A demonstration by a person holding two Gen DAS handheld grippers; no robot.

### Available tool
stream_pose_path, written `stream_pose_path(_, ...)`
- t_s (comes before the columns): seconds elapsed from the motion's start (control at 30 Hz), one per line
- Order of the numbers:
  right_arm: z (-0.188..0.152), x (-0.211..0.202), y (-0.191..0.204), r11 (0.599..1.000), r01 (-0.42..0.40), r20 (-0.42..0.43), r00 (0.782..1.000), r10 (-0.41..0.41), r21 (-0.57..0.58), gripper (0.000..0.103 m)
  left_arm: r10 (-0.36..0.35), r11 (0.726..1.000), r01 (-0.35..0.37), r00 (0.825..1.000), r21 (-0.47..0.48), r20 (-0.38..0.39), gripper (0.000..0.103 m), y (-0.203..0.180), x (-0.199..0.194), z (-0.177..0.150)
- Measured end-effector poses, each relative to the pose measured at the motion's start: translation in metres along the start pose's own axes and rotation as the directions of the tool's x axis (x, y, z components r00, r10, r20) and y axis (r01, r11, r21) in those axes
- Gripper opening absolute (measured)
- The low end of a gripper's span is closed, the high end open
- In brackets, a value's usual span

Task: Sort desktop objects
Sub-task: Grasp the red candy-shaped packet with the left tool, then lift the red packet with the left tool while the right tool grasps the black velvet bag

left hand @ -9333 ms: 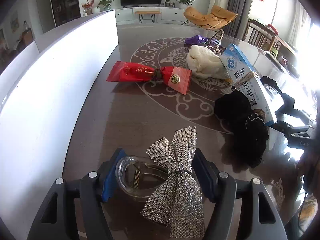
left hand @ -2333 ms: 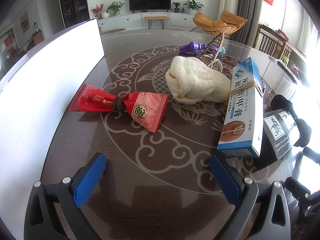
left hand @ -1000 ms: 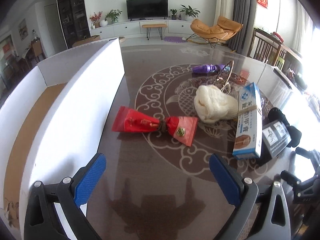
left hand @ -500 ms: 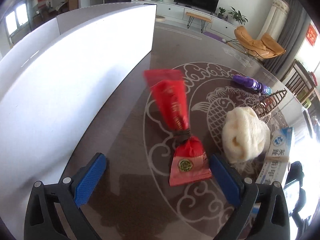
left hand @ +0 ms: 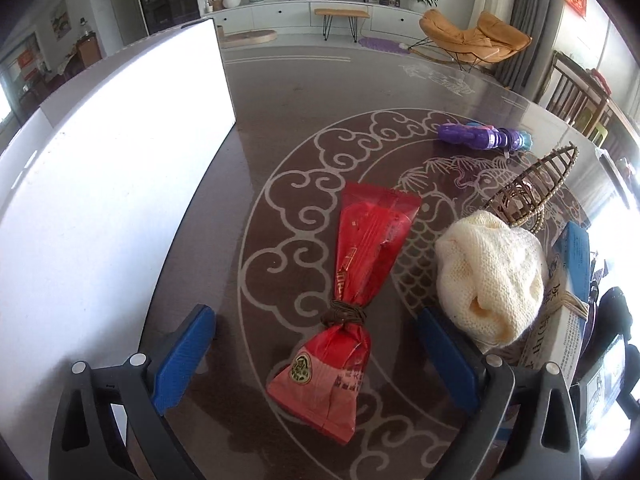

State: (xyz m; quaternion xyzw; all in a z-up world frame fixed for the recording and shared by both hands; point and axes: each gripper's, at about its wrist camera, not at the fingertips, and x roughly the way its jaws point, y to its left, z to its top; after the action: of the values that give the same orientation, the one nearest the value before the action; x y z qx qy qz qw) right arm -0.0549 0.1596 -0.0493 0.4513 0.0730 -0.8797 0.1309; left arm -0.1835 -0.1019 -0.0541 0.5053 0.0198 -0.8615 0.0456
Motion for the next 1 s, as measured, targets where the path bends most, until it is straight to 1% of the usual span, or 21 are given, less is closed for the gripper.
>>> stream_pose_path(0.03,0.000,0.000,0.000,1.000,0.000,0.000,1.000,0.000,0.000,0.103,-0.004,1.000,0.003,1.000,0.023,0.015,0.101,-0.002,-0.001,0.001)
stream_pose_path(0.1,0.000,0.000,0.000,1.000,0.000,0.000,1.000,0.000,0.000,0.103,-0.028,0.998,0.024,0.998,0.063,0.058,0.073,-0.006,-0.008,-0.001)
stream_pose_path(0.13,0.000,0.000,0.000,1.000,0.000,0.000,1.000,0.000,0.000,0.103,-0.039,0.997,0.034,0.997,0.065,0.072,0.043,-0.007,-0.012,-0.002)
stream_pose_path(0.17,0.000,0.000,0.000,1.000,0.000,0.000,1.000,0.000,0.000,0.103,-0.043,0.998,0.039,0.997,0.056,0.071,0.030,-0.006,-0.015,-0.003)
stream_pose_path(0.2,0.000,0.000,0.000,1.000,0.000,0.000,1.000,0.000,0.000,0.103,-0.046,0.998,0.042,0.996,0.049,0.072,0.024,-0.005,-0.017,-0.006)
stream_pose_path(0.23,0.000,0.000,0.000,1.000,0.000,0.000,1.000,0.000,0.000,0.103,-0.059,0.997,0.056,0.995,0.046,0.075,0.022,-0.003,-0.020,-0.009)
stream_pose_path(0.3,0.000,0.000,0.000,1.000,0.000,0.000,1.000,0.000,0.000,0.103,-0.069,0.997,0.066,0.994,0.046,0.082,0.022,0.002,-0.027,-0.022)
stream_pose_path(0.4,0.000,0.000,0.000,1.000,0.000,0.000,1.000,0.000,0.000,0.103,-0.092,0.995,0.088,0.992,0.055,0.084,0.022,0.007,-0.043,-0.053)
stream_pose_path(0.53,0.000,0.000,0.000,1.000,0.000,0.000,1.000,0.000,0.000,0.103,-0.094,0.991,0.084,0.991,0.105,0.096,0.022,0.009,-0.067,-0.095)
stream_pose_path(0.67,0.000,0.000,0.000,1.000,0.000,0.000,1.000,0.000,0.000,0.103,-0.109,0.988,0.093,0.985,0.121,0.133,0.022,0.020,-0.079,-0.122)
stream_pose_path(0.83,0.000,0.000,0.000,1.000,-0.001,0.000,1.000,0.001,0.001,0.103,-0.133,0.988,0.117,0.978,0.104,0.164,0.022,0.026,-0.081,-0.130)
stream_pose_path(0.9,0.001,0.000,-0.001,1.000,-0.009,0.003,1.000,0.009,0.006,0.103,-0.139,0.987,0.124,0.977,0.099,0.163,0.021,0.027,-0.079,-0.128)
stream_pose_path(0.93,0.001,-0.001,-0.004,0.999,-0.031,0.009,0.999,0.031,0.018,0.103,-0.143,0.987,0.129,0.976,0.096,0.162,0.021,0.027,-0.079,-0.127)
stream_pose_path(1.0,0.000,-0.007,-0.016,0.991,-0.113,0.024,0.994,0.111,0.071,0.103,-0.152,0.986,0.138,0.975,0.090,0.162,0.021,0.028,-0.081,-0.127)
